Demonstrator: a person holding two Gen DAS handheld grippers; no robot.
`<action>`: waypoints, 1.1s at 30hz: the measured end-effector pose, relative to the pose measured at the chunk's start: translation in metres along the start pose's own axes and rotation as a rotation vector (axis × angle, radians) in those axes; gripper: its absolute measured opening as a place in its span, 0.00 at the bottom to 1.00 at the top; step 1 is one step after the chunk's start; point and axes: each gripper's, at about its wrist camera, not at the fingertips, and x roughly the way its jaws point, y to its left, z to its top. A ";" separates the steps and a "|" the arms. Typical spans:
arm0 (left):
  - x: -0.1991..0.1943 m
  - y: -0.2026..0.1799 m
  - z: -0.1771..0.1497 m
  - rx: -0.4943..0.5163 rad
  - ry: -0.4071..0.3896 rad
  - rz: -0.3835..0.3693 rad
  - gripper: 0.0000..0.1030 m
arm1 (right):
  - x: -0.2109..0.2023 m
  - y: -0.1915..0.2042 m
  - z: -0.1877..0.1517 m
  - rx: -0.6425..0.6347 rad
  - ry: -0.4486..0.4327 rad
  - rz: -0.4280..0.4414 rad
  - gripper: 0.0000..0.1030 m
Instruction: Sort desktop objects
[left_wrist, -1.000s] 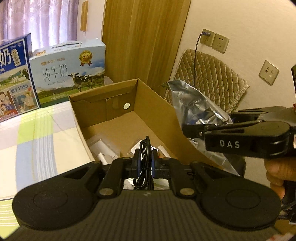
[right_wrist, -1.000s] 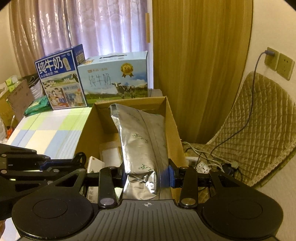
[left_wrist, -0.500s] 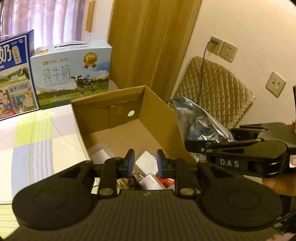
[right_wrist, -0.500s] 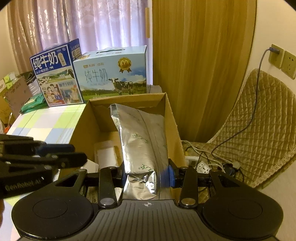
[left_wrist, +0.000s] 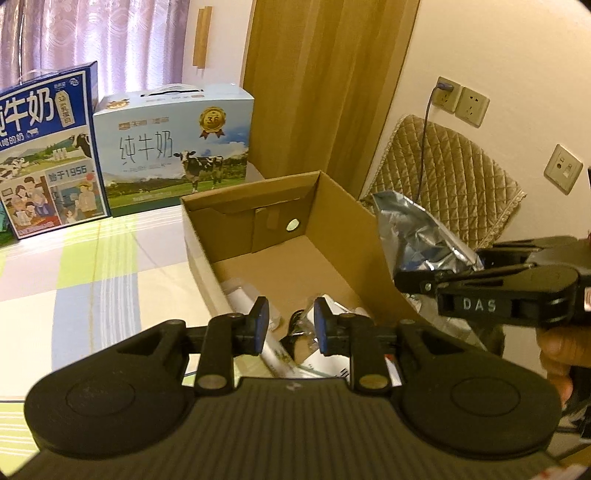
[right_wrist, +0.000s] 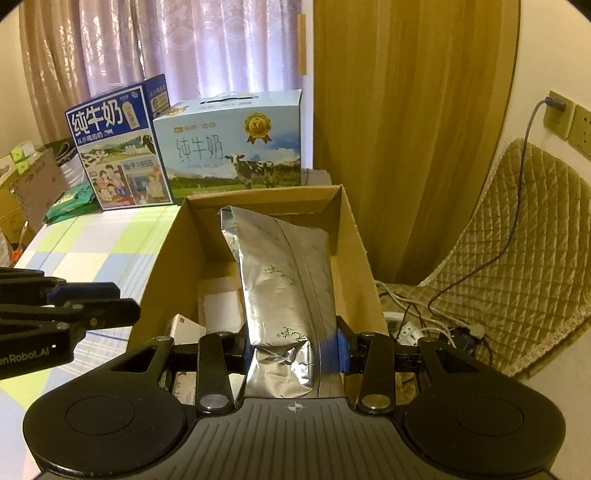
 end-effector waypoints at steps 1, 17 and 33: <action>-0.001 0.002 -0.001 0.002 0.000 0.004 0.20 | 0.000 0.001 0.000 0.000 -0.001 0.001 0.37; -0.019 0.026 -0.017 -0.007 -0.017 0.108 0.75 | -0.001 -0.002 0.013 0.078 -0.065 0.041 0.68; -0.083 0.007 -0.058 -0.048 -0.082 0.197 0.99 | -0.071 -0.004 -0.046 0.138 -0.057 0.018 0.98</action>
